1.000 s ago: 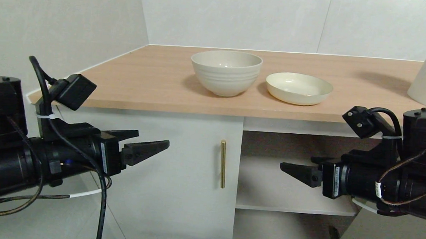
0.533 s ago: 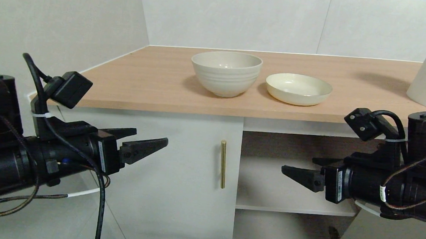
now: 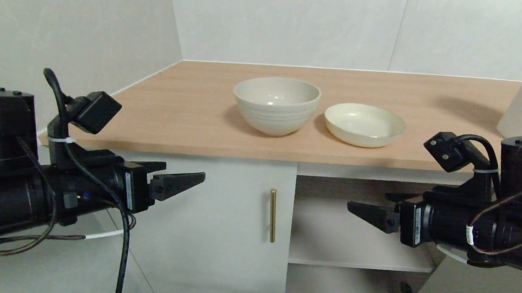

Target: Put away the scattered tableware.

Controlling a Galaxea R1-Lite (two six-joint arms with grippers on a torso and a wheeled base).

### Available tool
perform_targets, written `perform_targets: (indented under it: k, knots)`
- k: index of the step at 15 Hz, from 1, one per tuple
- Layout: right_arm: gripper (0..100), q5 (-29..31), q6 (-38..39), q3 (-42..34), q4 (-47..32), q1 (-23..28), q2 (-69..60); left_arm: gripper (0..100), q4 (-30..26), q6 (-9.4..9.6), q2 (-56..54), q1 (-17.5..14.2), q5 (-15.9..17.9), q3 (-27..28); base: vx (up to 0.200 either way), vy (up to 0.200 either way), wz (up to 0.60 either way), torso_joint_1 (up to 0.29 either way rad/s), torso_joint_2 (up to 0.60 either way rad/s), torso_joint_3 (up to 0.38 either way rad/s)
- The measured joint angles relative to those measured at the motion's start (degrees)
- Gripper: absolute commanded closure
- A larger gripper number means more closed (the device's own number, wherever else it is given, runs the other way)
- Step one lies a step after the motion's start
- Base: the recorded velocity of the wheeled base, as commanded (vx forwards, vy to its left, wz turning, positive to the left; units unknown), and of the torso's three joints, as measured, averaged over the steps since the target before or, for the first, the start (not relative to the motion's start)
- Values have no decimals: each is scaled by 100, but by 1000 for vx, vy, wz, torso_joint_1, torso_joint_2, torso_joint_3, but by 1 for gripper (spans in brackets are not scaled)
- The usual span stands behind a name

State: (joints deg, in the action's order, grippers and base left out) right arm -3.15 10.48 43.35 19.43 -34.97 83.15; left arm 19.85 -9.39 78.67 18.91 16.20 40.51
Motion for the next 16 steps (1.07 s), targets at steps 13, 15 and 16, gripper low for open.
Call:
perform_targets:
  k: [13,15,16]
  knots:
    - [0,-5,-4,11,0,46,74,0,-354,-892,479,294,-26,505,0,0,0,184,-490,-289]
    - [0,-7,-94,13,16,118,74,0,-349,-900,706,324,-30,773,0,0,0,186,-449,-247]
    - [0,-22,-132,13,16,166,72,0,-346,-928,848,317,-33,933,0,0,0,100,-207,-105]
